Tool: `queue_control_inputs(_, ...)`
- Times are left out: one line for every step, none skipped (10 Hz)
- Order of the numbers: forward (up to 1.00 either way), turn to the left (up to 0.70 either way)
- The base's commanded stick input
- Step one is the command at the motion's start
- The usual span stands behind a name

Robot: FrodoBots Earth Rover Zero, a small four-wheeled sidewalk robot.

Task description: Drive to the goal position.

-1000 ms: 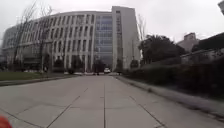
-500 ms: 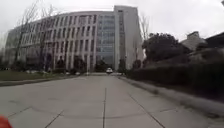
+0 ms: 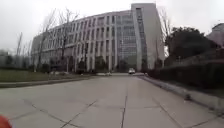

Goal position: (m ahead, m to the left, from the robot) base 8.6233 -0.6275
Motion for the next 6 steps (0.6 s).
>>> queue_control_inputs(0.7,0.35)
queue_control_inputs(0.7,0.35)
queue_control_inputs(0.7,0.35)
queue_control_inputs(0.7,0.35)
queue_control_inputs(0.7,0.35)
queue_control_inputs(0.7,0.35)
